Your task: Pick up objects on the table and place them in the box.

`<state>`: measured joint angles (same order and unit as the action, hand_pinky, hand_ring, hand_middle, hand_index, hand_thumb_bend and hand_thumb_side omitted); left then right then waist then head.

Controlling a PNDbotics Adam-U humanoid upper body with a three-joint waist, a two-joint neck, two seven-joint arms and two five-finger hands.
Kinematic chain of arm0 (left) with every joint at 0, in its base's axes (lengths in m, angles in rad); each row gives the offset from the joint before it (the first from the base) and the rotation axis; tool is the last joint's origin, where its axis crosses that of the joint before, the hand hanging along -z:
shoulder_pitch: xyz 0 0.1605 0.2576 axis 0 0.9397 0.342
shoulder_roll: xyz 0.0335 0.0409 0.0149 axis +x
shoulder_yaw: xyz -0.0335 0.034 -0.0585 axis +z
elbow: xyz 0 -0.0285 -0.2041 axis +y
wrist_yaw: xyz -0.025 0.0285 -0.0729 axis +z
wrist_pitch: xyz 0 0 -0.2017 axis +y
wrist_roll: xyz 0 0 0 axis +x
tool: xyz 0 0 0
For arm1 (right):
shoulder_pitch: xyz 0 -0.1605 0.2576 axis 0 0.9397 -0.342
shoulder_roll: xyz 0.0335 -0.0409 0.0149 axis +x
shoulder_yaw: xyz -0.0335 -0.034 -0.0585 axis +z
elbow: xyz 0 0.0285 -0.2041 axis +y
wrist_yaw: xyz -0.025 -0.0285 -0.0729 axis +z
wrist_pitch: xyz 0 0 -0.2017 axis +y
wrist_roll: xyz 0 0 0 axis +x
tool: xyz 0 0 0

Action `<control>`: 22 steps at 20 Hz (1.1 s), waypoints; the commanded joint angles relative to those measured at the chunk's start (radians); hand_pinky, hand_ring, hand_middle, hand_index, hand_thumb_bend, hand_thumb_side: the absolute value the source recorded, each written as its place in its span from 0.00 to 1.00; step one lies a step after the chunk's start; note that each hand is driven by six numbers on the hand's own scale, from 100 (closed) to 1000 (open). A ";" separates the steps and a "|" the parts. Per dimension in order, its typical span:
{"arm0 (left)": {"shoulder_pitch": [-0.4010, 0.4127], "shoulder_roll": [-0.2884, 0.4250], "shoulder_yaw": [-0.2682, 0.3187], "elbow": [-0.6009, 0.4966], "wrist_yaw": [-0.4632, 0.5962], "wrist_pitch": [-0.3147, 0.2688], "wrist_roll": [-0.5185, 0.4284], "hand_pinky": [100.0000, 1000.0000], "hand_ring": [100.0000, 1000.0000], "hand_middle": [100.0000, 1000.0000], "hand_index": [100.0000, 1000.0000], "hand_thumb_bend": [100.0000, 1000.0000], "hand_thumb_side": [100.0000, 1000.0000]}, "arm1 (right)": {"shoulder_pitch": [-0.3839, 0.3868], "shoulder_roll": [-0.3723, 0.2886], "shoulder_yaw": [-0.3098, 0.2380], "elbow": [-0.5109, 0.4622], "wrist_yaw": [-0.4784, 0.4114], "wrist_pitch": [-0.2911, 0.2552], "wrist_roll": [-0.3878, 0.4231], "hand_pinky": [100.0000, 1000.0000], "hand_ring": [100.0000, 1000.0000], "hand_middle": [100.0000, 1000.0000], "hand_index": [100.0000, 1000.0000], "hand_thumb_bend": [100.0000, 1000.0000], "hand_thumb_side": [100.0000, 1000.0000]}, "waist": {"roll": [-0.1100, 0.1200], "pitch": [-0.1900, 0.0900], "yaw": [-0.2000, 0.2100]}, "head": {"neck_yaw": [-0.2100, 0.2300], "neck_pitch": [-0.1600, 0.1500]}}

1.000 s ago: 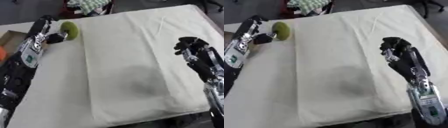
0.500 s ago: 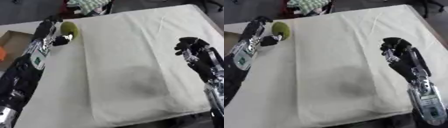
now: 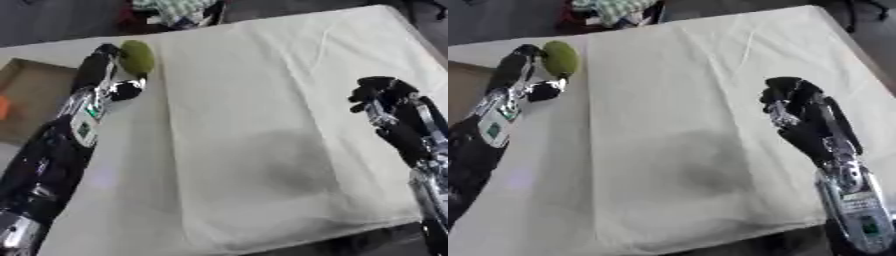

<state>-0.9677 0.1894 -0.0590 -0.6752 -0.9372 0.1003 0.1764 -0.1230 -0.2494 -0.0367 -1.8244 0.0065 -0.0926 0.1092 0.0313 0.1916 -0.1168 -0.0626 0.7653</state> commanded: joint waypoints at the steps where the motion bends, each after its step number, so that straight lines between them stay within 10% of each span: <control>1: -0.015 0.007 0.012 -0.013 -0.007 0.007 0.031 0.57 0.74 0.77 0.72 0.13 0.19 | -0.010 -0.007 -0.002 -0.011 -0.005 -0.001 -0.001 0.56 0.61 0.54 0.69 0.00 0.37 | -0.004 -0.012 -0.001 | 0.003 0.005; 11: -0.008 0.003 0.013 -0.014 0.032 0.029 0.147 0.48 0.63 0.62 0.53 0.00 0.05 | -0.011 -0.006 -0.003 -0.010 -0.005 -0.001 -0.001 0.56 0.61 0.54 0.69 0.00 0.37 | -0.003 -0.013 -0.003 | 0.002 0.005; 17: -0.010 0.003 0.012 -0.015 0.063 0.025 0.171 0.49 0.70 0.69 0.60 0.00 0.11 | -0.011 -0.006 -0.002 -0.010 -0.006 0.000 0.001 0.56 0.61 0.54 0.69 0.00 0.37 | -0.001 -0.012 -0.005 | 0.003 0.005; 22: -0.027 0.013 0.012 -0.044 0.091 0.005 0.212 0.63 0.86 0.90 0.80 0.41 0.35 | -0.013 -0.006 -0.002 -0.010 -0.005 -0.001 0.003 0.56 0.61 0.54 0.69 0.00 0.37 | 0.001 -0.007 -0.012 | 0.005 0.005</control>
<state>-0.9638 0.1826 -0.0478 -0.6924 -0.8543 0.1103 0.3752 -0.1239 -0.2489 -0.0364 -1.8238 0.0064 -0.0918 0.1097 0.0351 0.1985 -0.1278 -0.0620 0.7653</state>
